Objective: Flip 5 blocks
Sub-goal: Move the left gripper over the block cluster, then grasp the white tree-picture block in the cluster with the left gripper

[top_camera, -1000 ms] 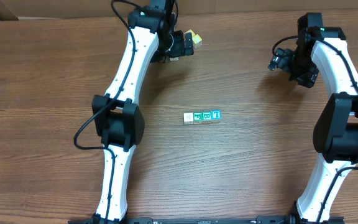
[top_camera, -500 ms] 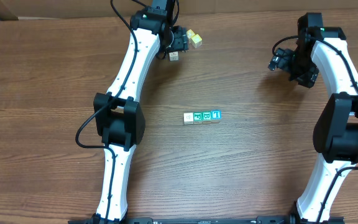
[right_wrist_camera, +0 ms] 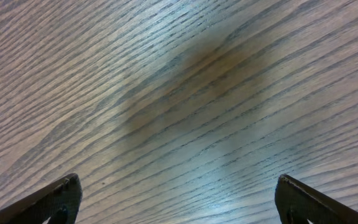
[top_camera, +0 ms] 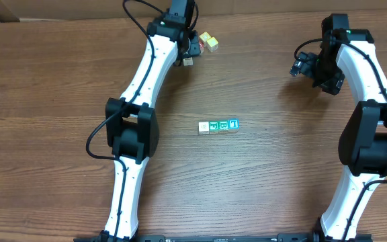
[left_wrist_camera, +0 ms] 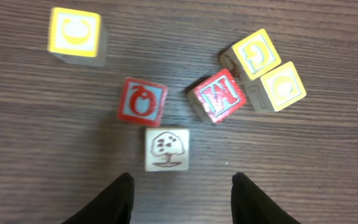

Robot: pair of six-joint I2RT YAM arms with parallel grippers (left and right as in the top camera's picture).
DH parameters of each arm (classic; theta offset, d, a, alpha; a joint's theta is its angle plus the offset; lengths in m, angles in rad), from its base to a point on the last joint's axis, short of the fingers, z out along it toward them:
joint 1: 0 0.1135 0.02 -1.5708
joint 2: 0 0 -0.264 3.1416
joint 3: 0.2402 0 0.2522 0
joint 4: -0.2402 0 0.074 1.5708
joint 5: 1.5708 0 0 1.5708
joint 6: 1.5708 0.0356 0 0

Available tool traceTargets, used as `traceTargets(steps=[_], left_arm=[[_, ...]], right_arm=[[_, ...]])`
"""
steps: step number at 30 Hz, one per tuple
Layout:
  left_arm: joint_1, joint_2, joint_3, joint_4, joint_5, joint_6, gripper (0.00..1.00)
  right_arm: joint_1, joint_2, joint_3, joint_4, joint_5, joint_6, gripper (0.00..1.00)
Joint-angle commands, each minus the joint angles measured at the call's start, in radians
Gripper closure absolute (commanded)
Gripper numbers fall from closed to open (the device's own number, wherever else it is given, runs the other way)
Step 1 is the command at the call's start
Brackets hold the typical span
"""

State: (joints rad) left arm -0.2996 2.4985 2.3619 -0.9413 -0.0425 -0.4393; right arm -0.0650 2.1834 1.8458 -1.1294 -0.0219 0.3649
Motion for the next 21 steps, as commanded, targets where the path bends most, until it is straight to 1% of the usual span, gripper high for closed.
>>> traceTargets(steps=[1, 7, 15, 21], left_arm=[[-0.01, -0.016, -0.045, 0.038, -0.023, -0.006, 0.57], [-0.009, -0.016, -0.106, 0.093, -0.074, -0.004, 0.59], [-0.011, -0.016, -0.174, 0.163, -0.073, -0.002, 0.57], [-0.01, -0.016, -0.229, 0.235, -0.073, -0.002, 0.6]], right_arm=[[0.0, -0.008, 0.013, 0.002, 0.002, -0.006, 0.0], [0.0, -0.008, 0.013, 0.002, 0.002, -0.006, 0.0], [0.0, -0.008, 0.013, 0.002, 0.002, -0.006, 0.0], [0.0, -0.008, 0.013, 0.002, 0.002, -0.006, 0.0]])
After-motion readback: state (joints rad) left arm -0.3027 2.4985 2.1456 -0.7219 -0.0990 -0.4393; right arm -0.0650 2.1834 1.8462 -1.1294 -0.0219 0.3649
